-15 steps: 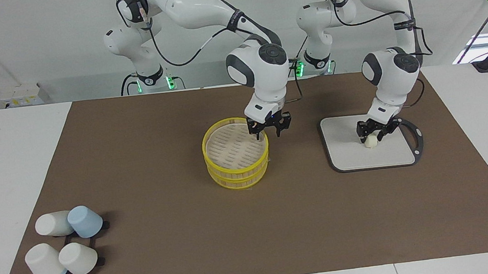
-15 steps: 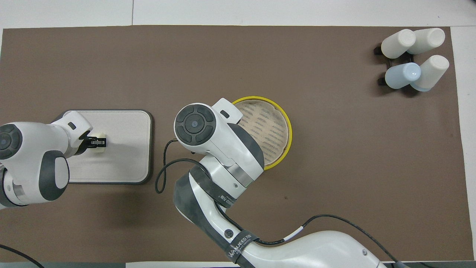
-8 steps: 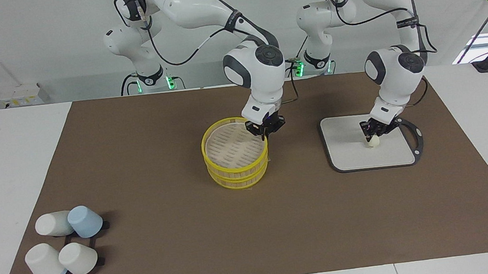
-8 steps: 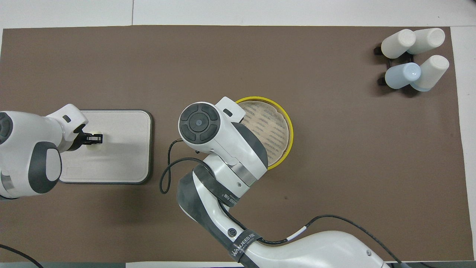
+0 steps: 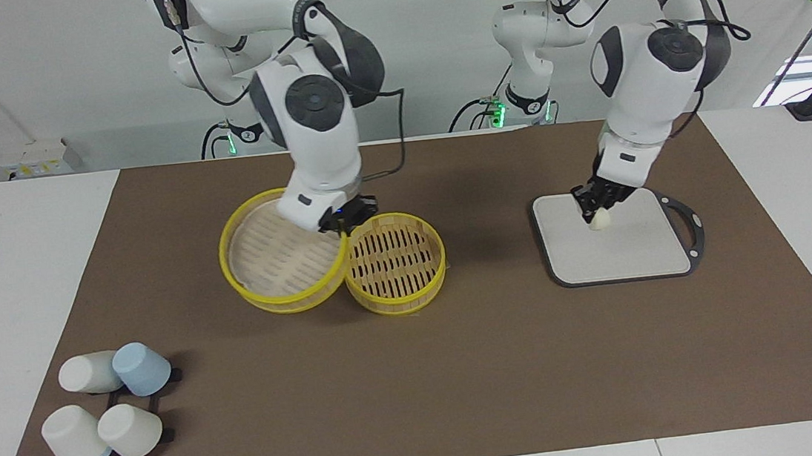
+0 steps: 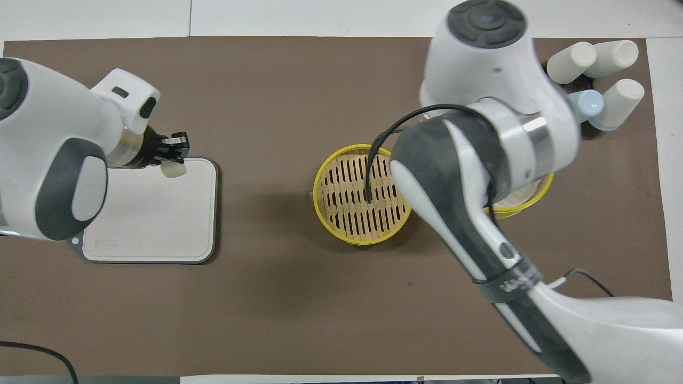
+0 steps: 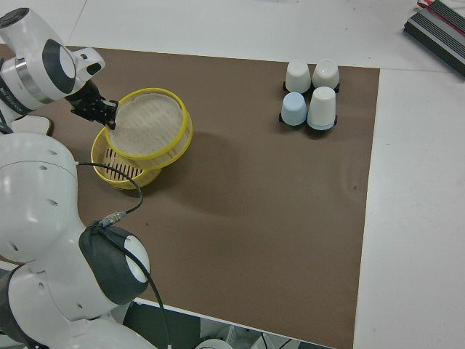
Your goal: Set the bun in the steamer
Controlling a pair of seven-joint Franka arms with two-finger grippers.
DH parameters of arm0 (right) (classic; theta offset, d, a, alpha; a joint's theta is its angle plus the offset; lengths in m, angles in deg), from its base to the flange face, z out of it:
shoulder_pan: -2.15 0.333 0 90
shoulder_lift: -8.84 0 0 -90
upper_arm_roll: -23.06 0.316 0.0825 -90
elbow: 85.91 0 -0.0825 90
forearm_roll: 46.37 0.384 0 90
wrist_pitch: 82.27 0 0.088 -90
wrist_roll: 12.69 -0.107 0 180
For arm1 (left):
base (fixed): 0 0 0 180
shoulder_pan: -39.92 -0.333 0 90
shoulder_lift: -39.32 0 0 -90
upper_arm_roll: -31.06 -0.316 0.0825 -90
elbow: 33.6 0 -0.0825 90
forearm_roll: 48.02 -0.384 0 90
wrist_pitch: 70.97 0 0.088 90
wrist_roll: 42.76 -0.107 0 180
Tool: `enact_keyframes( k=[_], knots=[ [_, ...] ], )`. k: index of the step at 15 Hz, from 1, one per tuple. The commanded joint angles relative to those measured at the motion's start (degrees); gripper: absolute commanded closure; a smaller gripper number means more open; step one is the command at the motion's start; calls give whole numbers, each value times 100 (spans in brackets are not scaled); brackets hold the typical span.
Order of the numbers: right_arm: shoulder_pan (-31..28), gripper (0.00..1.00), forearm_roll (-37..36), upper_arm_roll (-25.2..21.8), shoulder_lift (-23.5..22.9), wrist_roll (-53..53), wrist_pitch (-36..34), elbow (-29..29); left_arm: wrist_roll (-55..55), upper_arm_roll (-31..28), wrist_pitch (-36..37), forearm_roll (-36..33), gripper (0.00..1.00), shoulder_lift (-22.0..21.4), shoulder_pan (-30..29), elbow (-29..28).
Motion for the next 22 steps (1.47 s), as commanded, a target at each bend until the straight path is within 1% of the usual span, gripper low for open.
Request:
enact_keyframes(
  k=[1, 2, 3, 4, 5, 7, 9, 10, 11, 13, 15, 16, 17, 19, 21, 22],
  knots=[
    [-780, 100, 62, 63, 378, 1133, -392, 387, 1499, -104, 85, 12, 76, 752, 1148, 634],
    [-1027, 100, 18, 72, 475, 1451, -393, 528, 1861, -104, -212, 3, 76, 920, 1413, 782],
    [-1238, 100, -43, 63, 546, 1810, -393, 651, 2065, -96, -511, 3, 76, 983, 1642, 767],
    [-1458, 100, -96, 72, 590, 2127, -367, 766, 2128, -95, -662, 12, 76, 1027, 1836, 723],
    [-1599, 100, -131, 72, 634, 2331, -340, 836, 2216, -104, -794, 3, 76, 1271, 2055, 740],
    [-1811, 100, -131, 72, 731, 2621, -235, 1064, 2418, -113, -1460, -119, 75, 1754, 2451, 697],
    [-1908, 100, -131, 72, 950, 2798, 63, 1468, 2384, -96, -2050, -574, 73, 1827, 2611, 268],
    [-1917, 100, -131, 72, 1055, 2816, 169, 1653, 2384, -95, -2313, -646, 72, 1836, 2725, 83],
    [-1917, 100, -131, 72, 1135, 2816, 257, 1776, 2384, -104, -2473, -673, 71, 1853, 2804, -32],
    [-1908, 100, -131, 72, 1153, 2816, 266, 1804, 2384, -104, -2509, -682, 69, 1915, 2822, -51],
    [-1900, 100, -131, 72, 1153, 2807, 266, 1795, 2392, -96, -2492, -682, 51, 1906, 2814, -42],
    [-1865, 100, -131, 81, 1153, 2764, 266, 1786, 2436, -95, -2448, -674, 27, 1906, 2814, -25],
    [-1838, 100, -131, 81, 1153, 2711, 266, 1786, 2480, -95, -2413, -665, 1, 1897, 2814, -16],
    [-1768, 100, -105, 142, 1153, 2466, 275, 1743, 2454, -95, -2186, -638, 0, 1714, 2735, -16],
    [-1435, 100, -26, 142, 1127, 1923, 388, 1638, 2366, -95, -1633, -612, 0, 1241, 2508, -25],
    [-1268, 100, 61, 142, 1092, 1458, 502, 1558, 2349, -87, -1369, -595, 0, 960, 2315, -42]
  ],
)
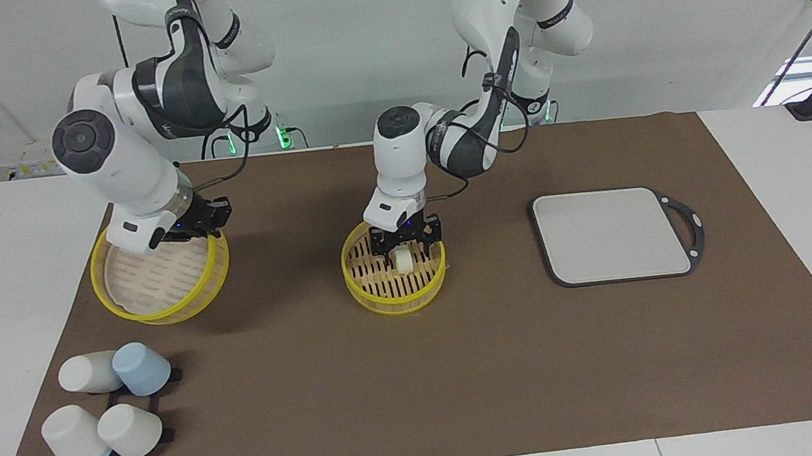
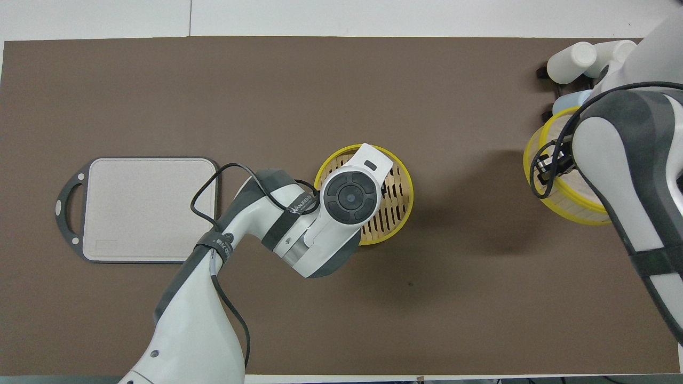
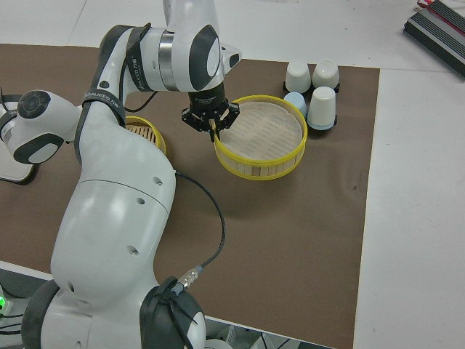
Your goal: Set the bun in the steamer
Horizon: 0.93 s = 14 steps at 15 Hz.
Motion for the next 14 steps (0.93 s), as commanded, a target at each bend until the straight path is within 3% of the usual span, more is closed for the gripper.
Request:
enact_keyframes(
  k=[1, 4, 8, 11, 14],
  knots=[
    [525, 100, 239, 35, 112, -1170, 325, -35, -24, 7, 927, 62, 0, -985, -436, -211],
    [1244, 100, 443, 35, 77, -2226, 1097, 18, -452, -2, 1763, 142, 0, -1644, -1015, -211],
    [2608, 100, 390, 35, -467, -4028, 2300, -53, -2093, -10, 2634, 423, 0, -2269, -2261, -176],
    [3214, 100, 241, -8, -967, -4189, 2847, -131, -3323, -63, 2987, 423, 0, -2507, -3036, -149],
    [3278, 100, -23, 18, -1040, -4312, 2901, -184, -4485, -72, 3311, 415, 0, -2657, -3713, -79]
  ],
)
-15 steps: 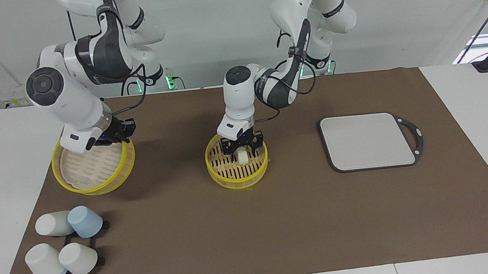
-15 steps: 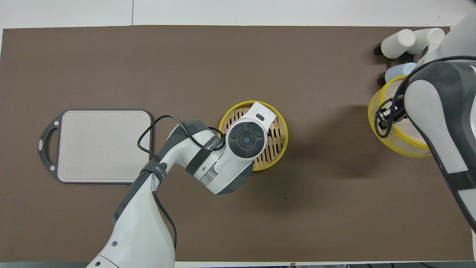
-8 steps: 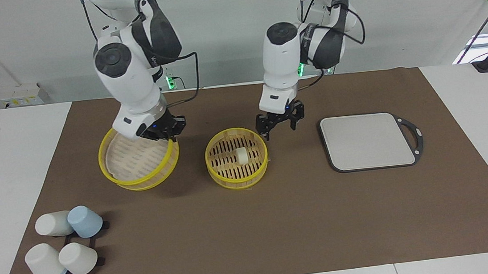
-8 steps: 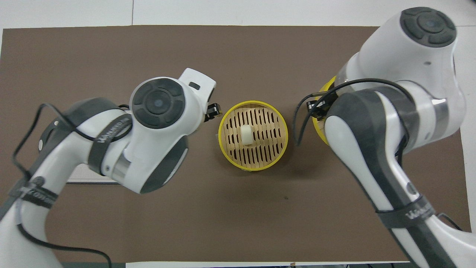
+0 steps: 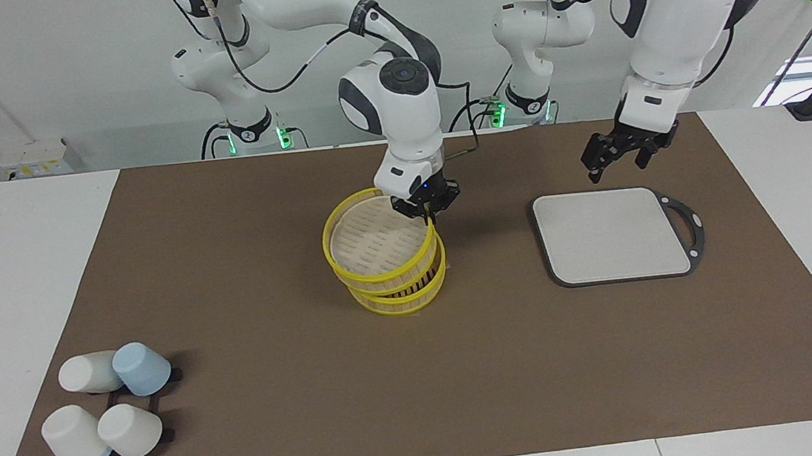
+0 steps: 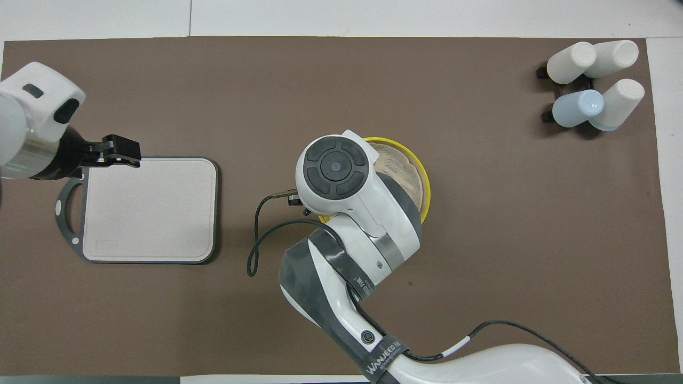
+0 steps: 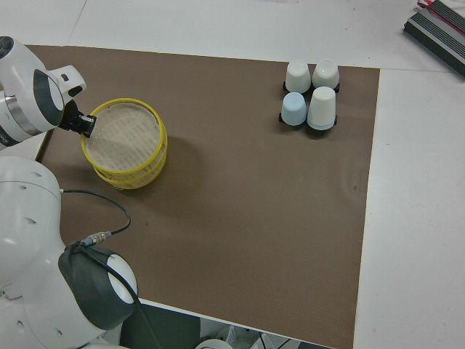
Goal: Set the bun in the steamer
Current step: 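Lower the lid onto the steamer with the right gripper while the left gripper withdraws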
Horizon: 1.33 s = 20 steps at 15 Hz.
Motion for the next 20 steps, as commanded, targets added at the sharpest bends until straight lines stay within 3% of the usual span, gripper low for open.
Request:
enact_keyframes(
  k=[1, 10, 16, 20],
  knots=[
    [-45, 100, -157, -25, 15, -44, -38, -123, -860, 62, 328, 69, 0, -241, -420, -53],
    [105, 100, -166, -16, -99, -123, 339, 18, -1223, 62, 820, 78, 0, -347, -632, 44],
    [202, 100, -157, -16, -196, -106, 769, 194, -1214, 44, 1251, 262, 0, 153, -623, 746],
    [166, 100, -157, -7, -135, 96, 1173, 571, -1214, 44, 1225, 324, 0, 426, -623, 923]
  ],
)
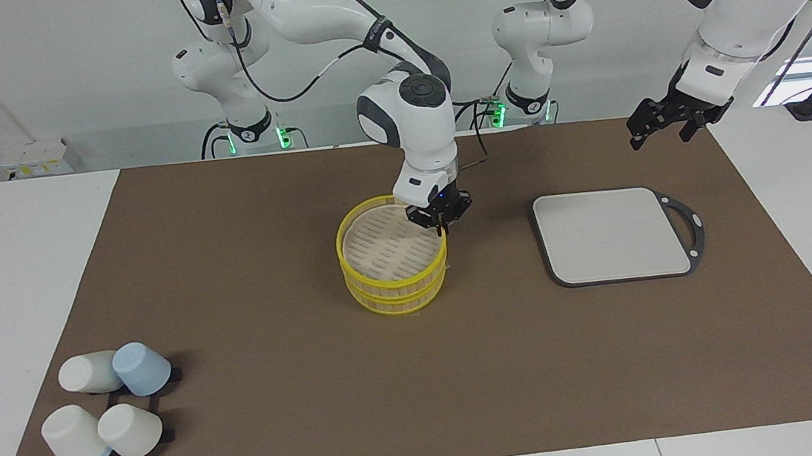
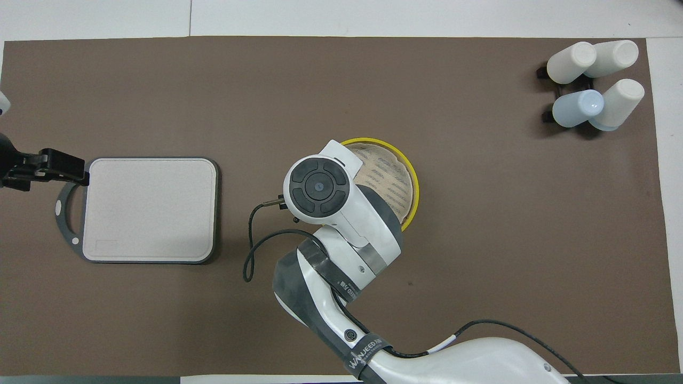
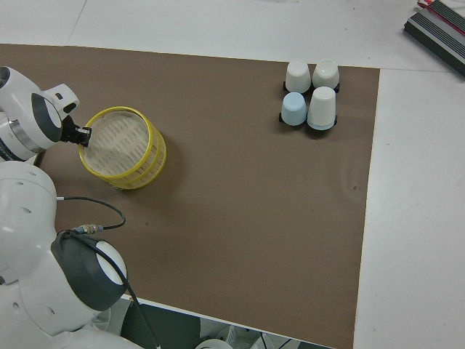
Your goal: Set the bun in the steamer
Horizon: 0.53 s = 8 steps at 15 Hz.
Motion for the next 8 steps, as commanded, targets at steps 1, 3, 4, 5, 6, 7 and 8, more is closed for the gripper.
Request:
enact_keyframes(
  k=[1, 3, 4, 5, 6, 7, 8],
  knots=[
    [-21, 100, -62, 11, 61, 224, 469, 358, -113, 0, 145, 97, 0, 248, -45, 290],
    [-39, 100, -62, 11, 70, 243, 479, 358, -113, 8, 145, 88, 0, 239, -45, 290],
    [-39, 100, -53, 11, 70, 243, 461, 358, -105, 17, 145, 88, 0, 213, -45, 290],
    [-47, 75, -53, 11, 79, 243, 400, 358, -105, 26, 153, 88, 0, 187, -53, 290],
    [-39, 28, -53, 2, 79, 226, 373, 349, -105, 35, 154, 88, 0, 152, -71, 290],
    [-30, 0, -53, 2, 79, 199, 304, 306, -105, 35, 162, 88, 0, 143, -88, 316],
    [-30, 0, -44, 2, 79, 182, 164, 270, -105, 35, 180, 88, 0, 125, -89, 352]
  ],
)
